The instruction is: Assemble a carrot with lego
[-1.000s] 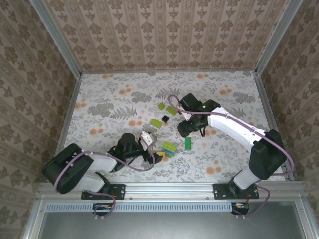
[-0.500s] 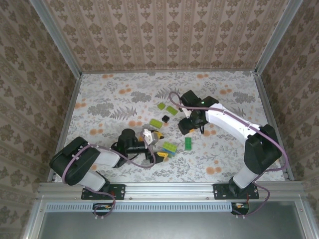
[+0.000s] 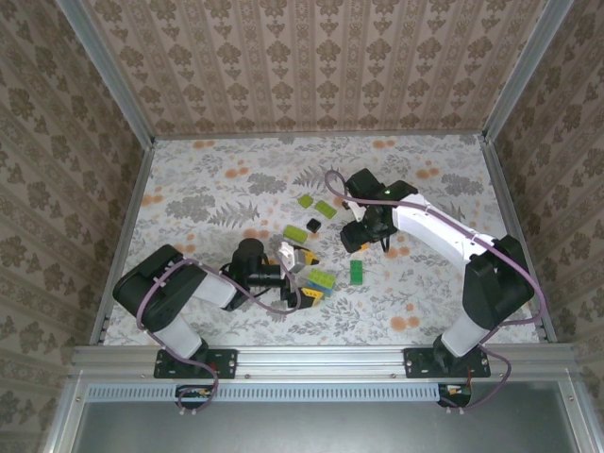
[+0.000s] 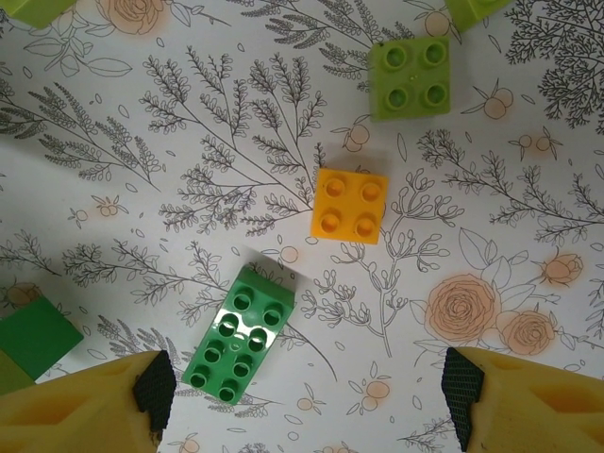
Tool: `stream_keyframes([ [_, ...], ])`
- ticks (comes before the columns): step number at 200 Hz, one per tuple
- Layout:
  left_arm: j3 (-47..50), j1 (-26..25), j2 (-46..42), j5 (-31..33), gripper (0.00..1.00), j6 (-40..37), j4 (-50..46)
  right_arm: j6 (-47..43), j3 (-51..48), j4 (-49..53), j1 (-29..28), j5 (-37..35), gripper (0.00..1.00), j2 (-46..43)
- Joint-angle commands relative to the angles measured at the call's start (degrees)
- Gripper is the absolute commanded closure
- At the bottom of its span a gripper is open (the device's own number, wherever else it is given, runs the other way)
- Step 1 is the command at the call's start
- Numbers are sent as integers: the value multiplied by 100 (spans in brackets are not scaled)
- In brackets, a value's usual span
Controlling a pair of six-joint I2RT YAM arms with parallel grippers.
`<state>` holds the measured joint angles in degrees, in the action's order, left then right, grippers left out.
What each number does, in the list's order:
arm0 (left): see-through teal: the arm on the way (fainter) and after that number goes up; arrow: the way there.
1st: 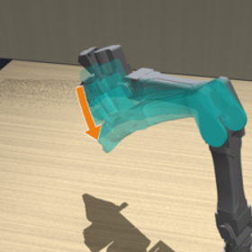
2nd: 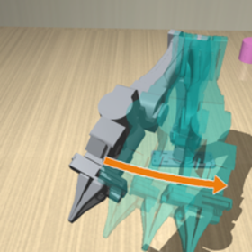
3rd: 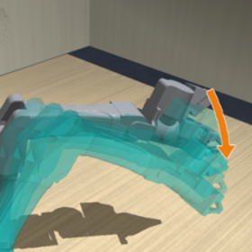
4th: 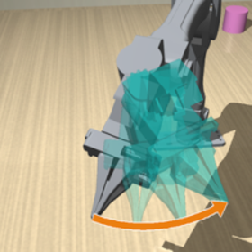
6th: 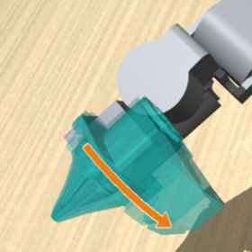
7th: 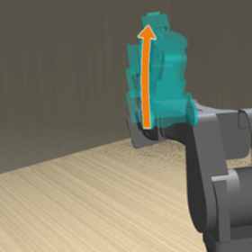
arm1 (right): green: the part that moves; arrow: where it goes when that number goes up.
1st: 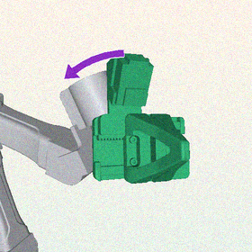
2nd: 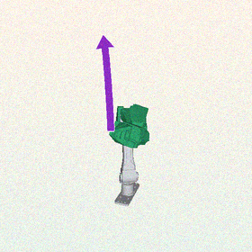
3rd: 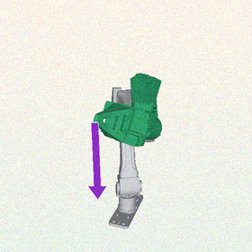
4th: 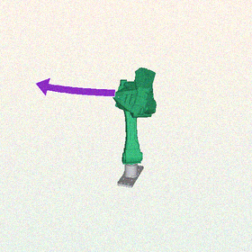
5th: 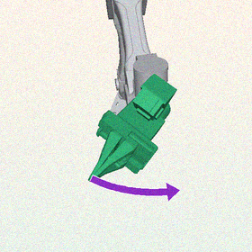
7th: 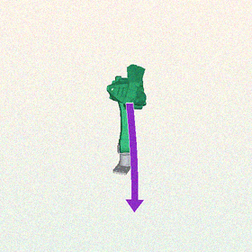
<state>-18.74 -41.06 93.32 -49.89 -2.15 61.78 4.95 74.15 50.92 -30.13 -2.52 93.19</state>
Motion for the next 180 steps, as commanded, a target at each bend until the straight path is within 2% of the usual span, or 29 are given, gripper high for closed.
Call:
stream_keyframes([
  [1,-106,-12,54,-353,0,58,305,50,-59,40,31,94,23,103],
  [67,-199,-86,304,-655,11,-102,337,76,-49,94,39,101,24,81],
  [113,-34,-89,337,-724,24,-86,708,59,-50,122,66,111,25,101],
  [128,10,-102,306,-716,24,-116,730,84,-33,130,93,159,25,132],
  [156,61,-99,242,-795,36,-151,740,121,-32,129,150,199,26,213],
  [180,123,-113,215,-814,40,-219,706,159,-23,94,185,208,26,276],
])
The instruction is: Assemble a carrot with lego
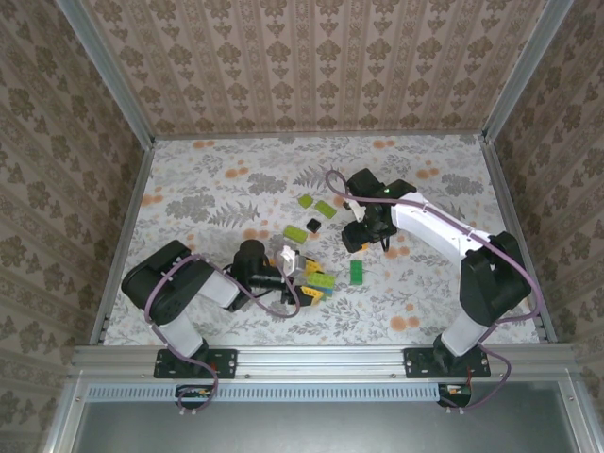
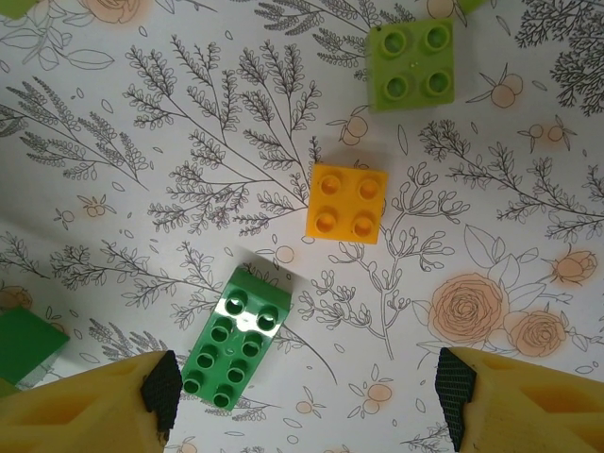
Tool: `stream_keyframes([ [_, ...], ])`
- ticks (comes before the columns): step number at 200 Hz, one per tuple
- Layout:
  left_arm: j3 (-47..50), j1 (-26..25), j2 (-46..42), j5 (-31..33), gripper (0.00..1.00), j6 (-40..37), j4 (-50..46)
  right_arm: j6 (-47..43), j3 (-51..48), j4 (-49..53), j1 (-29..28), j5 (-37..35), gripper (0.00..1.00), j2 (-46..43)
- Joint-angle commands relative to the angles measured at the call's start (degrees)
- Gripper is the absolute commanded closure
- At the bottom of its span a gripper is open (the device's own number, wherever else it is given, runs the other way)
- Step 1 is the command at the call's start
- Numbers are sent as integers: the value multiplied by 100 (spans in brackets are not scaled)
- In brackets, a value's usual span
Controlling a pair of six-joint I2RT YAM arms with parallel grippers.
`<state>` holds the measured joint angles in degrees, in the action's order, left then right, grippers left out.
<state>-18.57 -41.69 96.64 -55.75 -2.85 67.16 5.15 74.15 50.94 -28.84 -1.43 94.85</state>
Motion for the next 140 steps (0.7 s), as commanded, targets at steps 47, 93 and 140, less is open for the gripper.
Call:
stream_keyframes([
  [47,273,-47,-132,-132,25,-137,348,175,12,109,70,83,26,206],
  [93,168,-48,-143,-112,18,-128,321,182,12,40,71,33,26,373],
  [140,7,-43,-147,-90,18,-157,156,-7,139,-80,193,18,26,811],
])
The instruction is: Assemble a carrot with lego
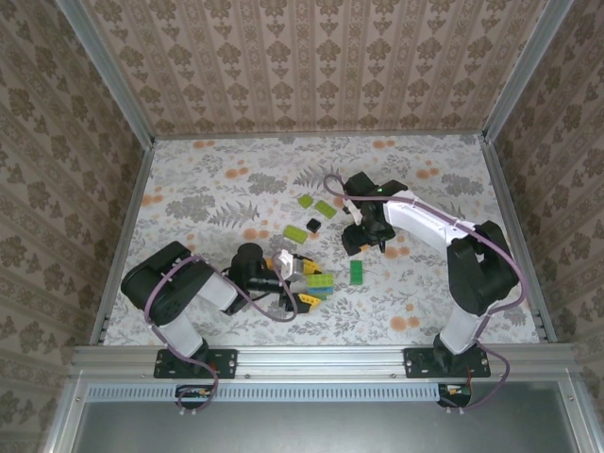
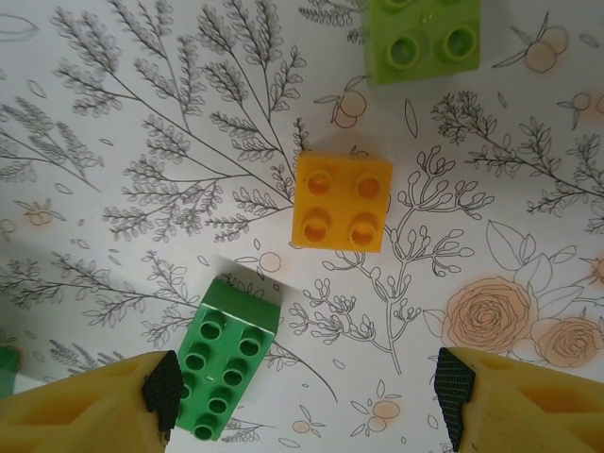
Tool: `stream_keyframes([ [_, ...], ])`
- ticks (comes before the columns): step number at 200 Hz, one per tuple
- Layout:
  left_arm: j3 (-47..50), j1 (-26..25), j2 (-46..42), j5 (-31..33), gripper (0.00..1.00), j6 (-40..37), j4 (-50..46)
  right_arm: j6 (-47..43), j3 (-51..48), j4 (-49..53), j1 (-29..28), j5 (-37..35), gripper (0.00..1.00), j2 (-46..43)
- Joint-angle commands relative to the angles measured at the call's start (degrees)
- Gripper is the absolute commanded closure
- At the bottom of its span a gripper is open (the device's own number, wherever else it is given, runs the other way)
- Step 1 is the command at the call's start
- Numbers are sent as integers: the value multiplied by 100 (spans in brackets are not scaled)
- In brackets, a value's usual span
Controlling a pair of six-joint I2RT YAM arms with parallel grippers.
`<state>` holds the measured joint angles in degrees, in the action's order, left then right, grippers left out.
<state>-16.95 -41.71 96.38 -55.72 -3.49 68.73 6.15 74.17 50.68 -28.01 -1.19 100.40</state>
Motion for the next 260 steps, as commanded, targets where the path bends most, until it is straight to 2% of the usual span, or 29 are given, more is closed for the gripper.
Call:
stream_keyframes([
  [1,-161,-44,-116,-85,18,-92,-1,-111,135,-56,115,-5,26,263],
  [102,-312,-47,281,-96,20,-38,230,-246,419,-260,320,287,26,814],
  [133,-317,-32,432,-133,32,4,436,-255,435,-260,329,313,26,814],
  [174,-278,-24,393,-149,35,7,502,-272,419,-271,336,325,26,876],
  [206,-247,-14,382,-146,42,-29,527,-268,439,-291,341,348,26,948],
  [235,-230,-12,390,-186,53,-69,536,-272,488,-295,349,370,27,1015],
  [260,-212,-12,404,-158,57,-104,554,-281,519,-302,348,383,27,1067],
])
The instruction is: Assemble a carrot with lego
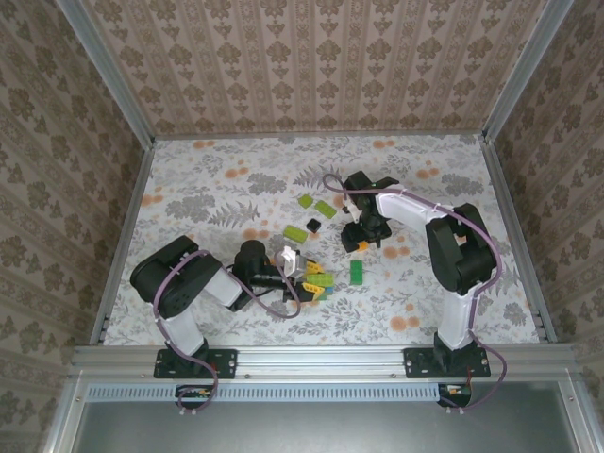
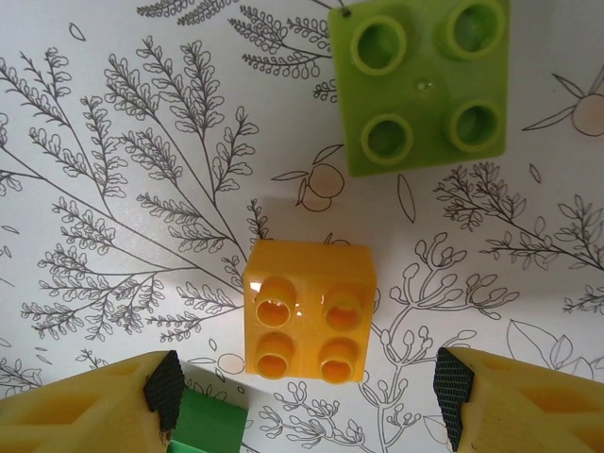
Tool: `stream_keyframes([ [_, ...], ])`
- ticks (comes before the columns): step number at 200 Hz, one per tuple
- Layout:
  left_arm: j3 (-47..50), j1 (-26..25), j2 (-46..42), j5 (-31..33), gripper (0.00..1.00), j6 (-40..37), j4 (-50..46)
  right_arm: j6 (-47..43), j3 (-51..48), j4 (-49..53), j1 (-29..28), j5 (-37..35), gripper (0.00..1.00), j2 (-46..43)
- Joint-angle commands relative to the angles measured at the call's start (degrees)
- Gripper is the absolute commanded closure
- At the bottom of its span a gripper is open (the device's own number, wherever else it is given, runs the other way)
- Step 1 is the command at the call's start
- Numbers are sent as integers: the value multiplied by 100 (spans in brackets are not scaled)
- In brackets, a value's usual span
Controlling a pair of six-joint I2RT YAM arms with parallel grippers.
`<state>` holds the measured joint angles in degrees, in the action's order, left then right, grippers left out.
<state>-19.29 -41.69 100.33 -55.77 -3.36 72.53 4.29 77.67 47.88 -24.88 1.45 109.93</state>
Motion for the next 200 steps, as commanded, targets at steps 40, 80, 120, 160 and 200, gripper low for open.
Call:
stream_keyframes([
  [40,38,-14,-7,-126,66,-130,176,-122,191,-50,54,83,27,192],
  [80,61,-10,-14,-102,68,-148,174,-113,183,-86,96,136,29,289],
  [120,101,-14,-23,14,68,-221,165,-105,196,-103,114,193,39,299],
  [160,176,-31,-49,72,69,-351,165,-113,187,-100,114,241,46,329],
  [200,284,-45,-71,188,70,-543,148,-104,218,-93,114,267,49,422],
])
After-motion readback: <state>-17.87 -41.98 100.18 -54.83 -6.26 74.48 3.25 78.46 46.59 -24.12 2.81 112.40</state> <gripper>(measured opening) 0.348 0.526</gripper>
